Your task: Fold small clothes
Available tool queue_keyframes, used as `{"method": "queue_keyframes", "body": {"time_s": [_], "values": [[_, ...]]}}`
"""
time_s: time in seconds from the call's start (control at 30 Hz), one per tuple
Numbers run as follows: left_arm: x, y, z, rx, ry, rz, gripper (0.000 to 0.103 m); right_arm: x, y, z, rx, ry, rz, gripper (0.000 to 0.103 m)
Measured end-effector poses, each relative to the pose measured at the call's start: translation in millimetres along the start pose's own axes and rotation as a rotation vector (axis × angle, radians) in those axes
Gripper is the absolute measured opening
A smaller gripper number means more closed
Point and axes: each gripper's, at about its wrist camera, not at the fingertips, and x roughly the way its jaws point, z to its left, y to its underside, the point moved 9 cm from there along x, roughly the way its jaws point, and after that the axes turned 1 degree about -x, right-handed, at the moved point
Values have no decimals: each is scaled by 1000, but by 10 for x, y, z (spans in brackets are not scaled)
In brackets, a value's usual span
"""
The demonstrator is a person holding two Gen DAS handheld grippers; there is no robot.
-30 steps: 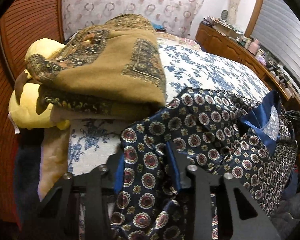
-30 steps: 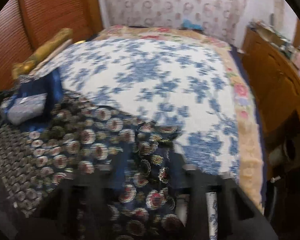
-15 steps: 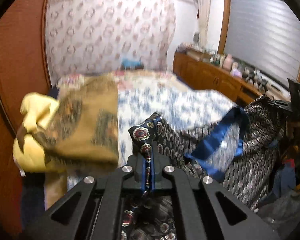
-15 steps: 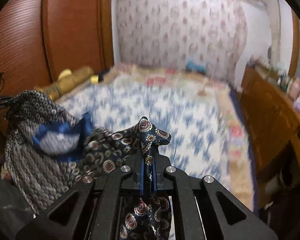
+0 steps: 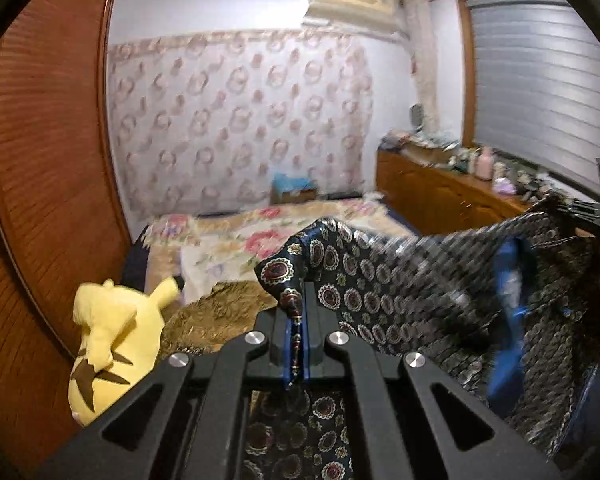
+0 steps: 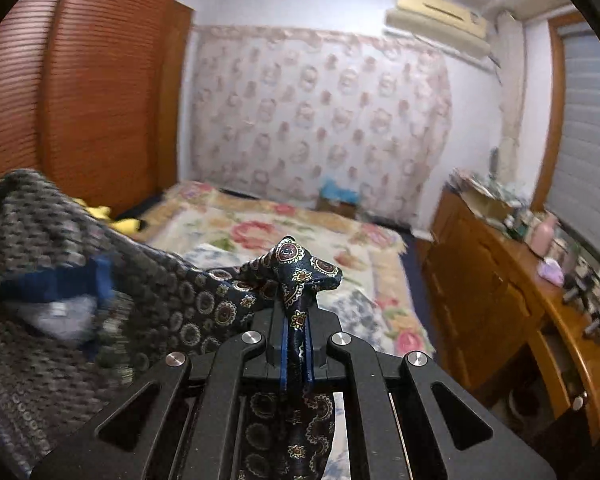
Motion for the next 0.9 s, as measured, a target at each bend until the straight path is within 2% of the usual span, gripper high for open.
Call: {"method": "queue_keyframes", "body": {"time_s": [0.17,0.3,0.33,0.43,0.5,0.6,0.73,0.9], "values": [[581,343,160,-30,-35,112,2,625,250,-229,28,61,95,5],[903,709,209,-81,-11,230,6,1097,667,-218,70,55,248,38],[921,767,194,-84,-11,243,12,1157,764,-178,68,48,266,43],[880,953,174,-77,-3,261,29,1196,950,-76,51,36,286,49],[802,1059,123,-66,0,264,36,1157,1055,19,36,16,294,50],[698,1190,36,-67,13,269,42,1047,1204,143,40,-18,295,50],[583,1357,-33,-54,21,277,51,898,1384,230,28,-19,316,51],[531,1520,-53,-53,24,290,53,899,1635,220,9,1,362,57]]}}
